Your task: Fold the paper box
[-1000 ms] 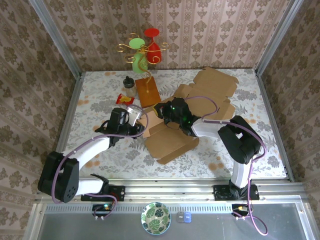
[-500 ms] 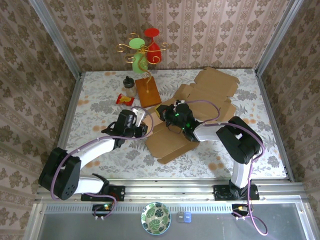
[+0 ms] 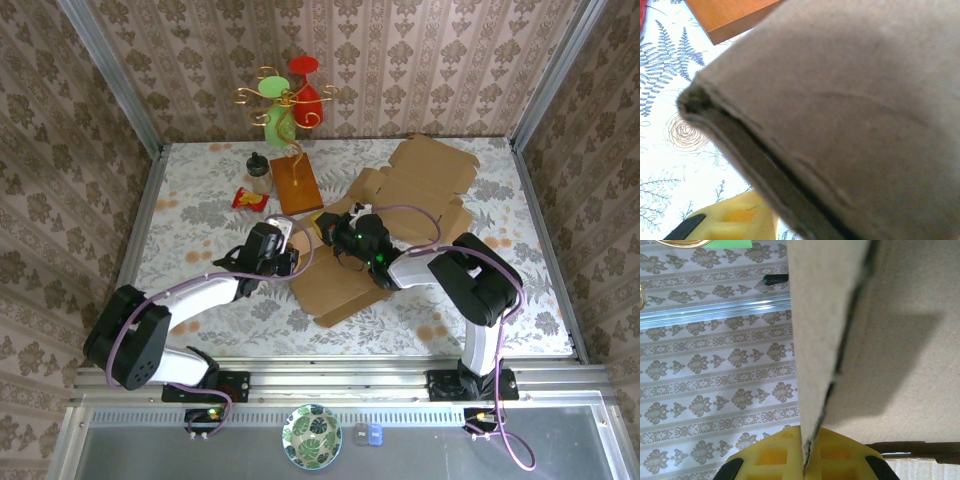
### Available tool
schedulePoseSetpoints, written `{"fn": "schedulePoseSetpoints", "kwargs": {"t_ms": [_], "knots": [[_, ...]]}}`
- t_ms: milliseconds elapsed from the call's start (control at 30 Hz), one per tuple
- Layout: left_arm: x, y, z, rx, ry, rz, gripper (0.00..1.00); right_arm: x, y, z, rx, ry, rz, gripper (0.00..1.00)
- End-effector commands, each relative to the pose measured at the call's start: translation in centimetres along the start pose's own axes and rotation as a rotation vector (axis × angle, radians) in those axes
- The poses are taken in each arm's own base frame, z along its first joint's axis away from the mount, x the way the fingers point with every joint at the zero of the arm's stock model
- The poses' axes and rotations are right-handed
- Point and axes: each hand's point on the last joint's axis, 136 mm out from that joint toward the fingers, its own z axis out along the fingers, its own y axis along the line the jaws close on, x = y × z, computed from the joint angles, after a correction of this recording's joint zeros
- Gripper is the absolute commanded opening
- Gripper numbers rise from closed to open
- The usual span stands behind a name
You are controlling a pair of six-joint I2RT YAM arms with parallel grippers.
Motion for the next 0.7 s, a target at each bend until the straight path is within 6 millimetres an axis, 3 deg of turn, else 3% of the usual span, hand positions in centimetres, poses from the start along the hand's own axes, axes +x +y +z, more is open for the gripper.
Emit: {"fn": "schedulePoseSetpoints", "kwargs": {"t_ms": [0, 300, 667], "knots": [[-0.7, 0.1, 0.4, -0.031, -0.032, -0.039, 0.32, 0.5, -3.0, -0.1, 0.071, 0.008, -0.007, 0.00], [-0.8, 0.4, 0.6, -0.115, -0.059, -0.120, 0.26, 0.4, -3.0, -0.2, 0.072, 0.004, 0.002, 0.00], [-0.7, -0.4, 1.6, -0.156, -0.067, -0.220, 0.26, 0.6, -3.5, -0.2, 0.074, 0.002, 0.013, 0.00]]}}
